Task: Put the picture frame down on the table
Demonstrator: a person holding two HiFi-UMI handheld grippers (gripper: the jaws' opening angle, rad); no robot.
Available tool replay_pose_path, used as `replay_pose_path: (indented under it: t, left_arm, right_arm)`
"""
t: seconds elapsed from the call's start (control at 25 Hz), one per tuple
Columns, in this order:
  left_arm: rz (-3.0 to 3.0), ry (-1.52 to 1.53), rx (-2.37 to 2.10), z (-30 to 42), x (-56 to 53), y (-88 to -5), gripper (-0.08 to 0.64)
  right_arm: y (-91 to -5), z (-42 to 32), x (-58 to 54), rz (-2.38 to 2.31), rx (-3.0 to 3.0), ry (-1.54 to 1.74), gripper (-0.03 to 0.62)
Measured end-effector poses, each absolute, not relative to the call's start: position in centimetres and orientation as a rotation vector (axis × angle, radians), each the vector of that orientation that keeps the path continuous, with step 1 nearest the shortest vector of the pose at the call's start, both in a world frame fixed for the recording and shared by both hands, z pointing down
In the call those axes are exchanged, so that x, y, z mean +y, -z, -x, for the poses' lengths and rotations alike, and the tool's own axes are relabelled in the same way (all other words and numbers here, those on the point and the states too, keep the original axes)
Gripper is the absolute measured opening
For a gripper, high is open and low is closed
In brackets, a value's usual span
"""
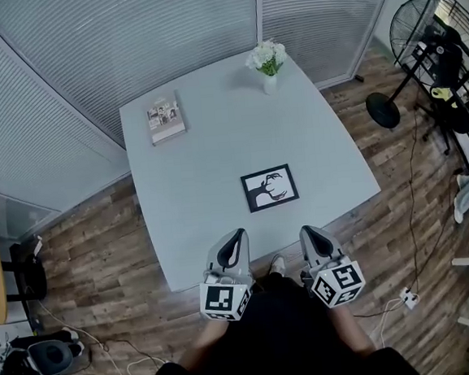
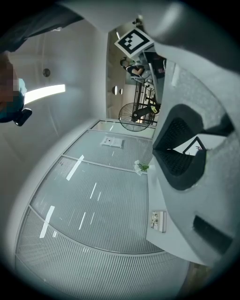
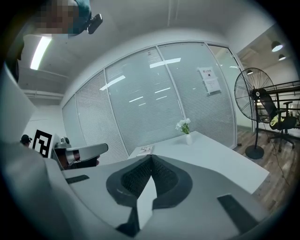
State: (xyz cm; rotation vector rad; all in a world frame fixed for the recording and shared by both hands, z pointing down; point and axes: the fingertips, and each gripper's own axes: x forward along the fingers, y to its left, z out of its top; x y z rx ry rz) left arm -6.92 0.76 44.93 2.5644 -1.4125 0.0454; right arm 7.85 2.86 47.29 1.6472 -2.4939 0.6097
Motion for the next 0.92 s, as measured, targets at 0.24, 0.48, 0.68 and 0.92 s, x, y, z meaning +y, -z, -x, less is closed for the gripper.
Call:
replay_pose_path:
  t: [0.24, 0.48, 0.68, 0.92]
  left_arm:
    - [-2.571, -0.052, -1.405, 6.47, 1.26, -44.99, 0.015]
    - [-2.567, -0.054, -1.409, 6.67, 1.50, -44.96, 0.015]
    - [-2.559, -0.053, -1.415, 6.89, 1.49, -44.99, 0.015]
    - [-2.569, -0.057, -1.408, 6.67, 1.25, -44.99, 0.015]
  right_arm:
    - [-47.10, -8.23, 3.28, -1.646, -2.508, -0.596, 0.012]
    - [-47.04, -7.99, 3.32, -1.632, -2.511, -0.591, 0.012]
    - [-47.21, -7.76, 3.34, -1.620, -2.510, -0.594, 0.012]
    - [-47.25, -7.91, 3.05, -1.613, -2.510, -0.596, 0.012]
